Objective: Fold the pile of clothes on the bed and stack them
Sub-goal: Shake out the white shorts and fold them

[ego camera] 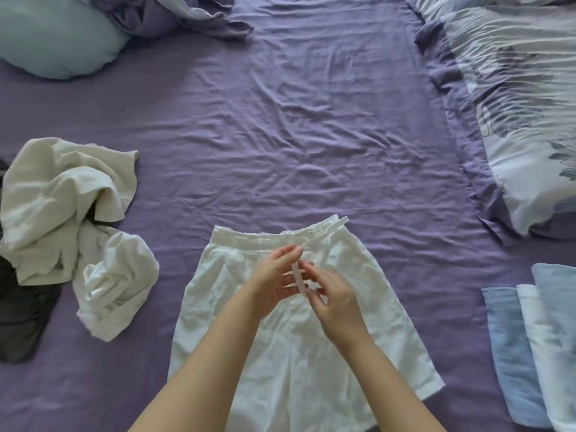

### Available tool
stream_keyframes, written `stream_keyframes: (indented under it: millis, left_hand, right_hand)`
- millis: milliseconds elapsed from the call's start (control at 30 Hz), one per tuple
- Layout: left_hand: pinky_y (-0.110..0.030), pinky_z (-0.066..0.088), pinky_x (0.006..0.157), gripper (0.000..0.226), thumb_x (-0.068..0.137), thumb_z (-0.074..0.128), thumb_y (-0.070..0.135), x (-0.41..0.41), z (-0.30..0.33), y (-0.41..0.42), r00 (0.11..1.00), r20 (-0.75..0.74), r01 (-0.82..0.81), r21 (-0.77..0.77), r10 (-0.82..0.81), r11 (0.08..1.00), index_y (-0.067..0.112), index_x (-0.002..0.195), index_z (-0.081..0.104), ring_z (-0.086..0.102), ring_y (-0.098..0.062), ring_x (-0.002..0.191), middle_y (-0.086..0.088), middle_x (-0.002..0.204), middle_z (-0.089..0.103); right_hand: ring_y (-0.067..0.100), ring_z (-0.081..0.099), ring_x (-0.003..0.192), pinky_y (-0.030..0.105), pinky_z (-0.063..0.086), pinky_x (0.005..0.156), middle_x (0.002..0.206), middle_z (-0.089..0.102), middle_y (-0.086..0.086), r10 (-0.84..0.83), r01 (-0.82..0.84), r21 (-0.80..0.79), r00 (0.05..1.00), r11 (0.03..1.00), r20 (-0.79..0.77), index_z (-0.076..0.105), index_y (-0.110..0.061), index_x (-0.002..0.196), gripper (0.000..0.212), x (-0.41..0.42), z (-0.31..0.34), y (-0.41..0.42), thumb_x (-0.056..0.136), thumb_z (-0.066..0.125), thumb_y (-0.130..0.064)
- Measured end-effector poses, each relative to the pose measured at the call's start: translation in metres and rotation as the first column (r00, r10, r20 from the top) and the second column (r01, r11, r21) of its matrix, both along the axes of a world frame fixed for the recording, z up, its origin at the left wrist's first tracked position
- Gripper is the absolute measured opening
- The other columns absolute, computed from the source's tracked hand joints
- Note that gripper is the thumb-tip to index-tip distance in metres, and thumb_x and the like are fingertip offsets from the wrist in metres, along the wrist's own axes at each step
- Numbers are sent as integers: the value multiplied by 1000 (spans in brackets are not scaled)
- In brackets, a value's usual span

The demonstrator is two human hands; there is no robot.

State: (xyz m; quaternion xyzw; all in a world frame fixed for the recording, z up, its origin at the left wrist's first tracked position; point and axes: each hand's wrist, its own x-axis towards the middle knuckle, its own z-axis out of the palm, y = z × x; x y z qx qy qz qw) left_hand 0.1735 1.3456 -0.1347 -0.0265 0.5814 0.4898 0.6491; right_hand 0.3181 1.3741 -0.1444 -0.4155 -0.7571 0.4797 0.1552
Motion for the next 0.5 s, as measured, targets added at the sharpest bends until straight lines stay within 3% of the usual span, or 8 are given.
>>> stream_keyframes:
  millis: [133,200,267,367,433,500]
  left_hand:
    - [-28,45,75,48,91,62,13,24,-31,-22,953,-274,63,-236,-129,970,12,136,46,59,-23,105,-14,129,55]
    - [-25,42,84,52,93,57,10,39,-46,-36,930,-302,124,-274,-208,954,16,142,39,50,-23,125,-12,141,46]
    - [-23,40,95,52,95,54,11,51,-56,-49,881,-383,173,-282,-277,944,19,143,36,43,-18,132,-5,145,42]
    - [-36,45,100,56,91,58,12,61,-62,-62,829,-487,134,-303,-274,943,22,142,37,55,-18,113,-3,127,54]
    - [-35,50,93,62,88,63,9,64,-62,-67,850,-479,83,-288,-219,954,24,142,37,60,-16,96,-1,107,60]
    - [-35,52,90,62,85,64,3,64,-61,-72,879,-441,52,-288,-181,956,22,139,40,62,-17,93,-5,100,64]
  right_hand:
    - [23,54,107,36,47,92,111,56,0,-221,242,-44,935,969,276,60,-10,121,34,37,-37,-16,88,62,-7]
    - [21,49,113,29,41,95,121,53,2,-153,227,-108,874,968,462,53,-12,128,40,58,-55,-29,90,62,-20]
    - [18,46,116,27,38,96,126,51,0,-3,91,-118,801,989,598,47,-16,133,48,72,-68,-44,90,61,-34]
    - [12,47,117,25,35,95,127,50,-8,64,-61,-31,662,998,747,42,-25,133,48,79,-75,-62,91,55,-41]
    - [11,53,109,26,35,90,118,56,-11,53,-47,-30,638,998,768,48,-27,125,34,80,-75,-65,93,52,-38]
    - [13,55,99,27,39,83,104,59,-9,37,-21,-31,670,999,742,57,-24,112,20,81,-75,-66,95,50,-34]
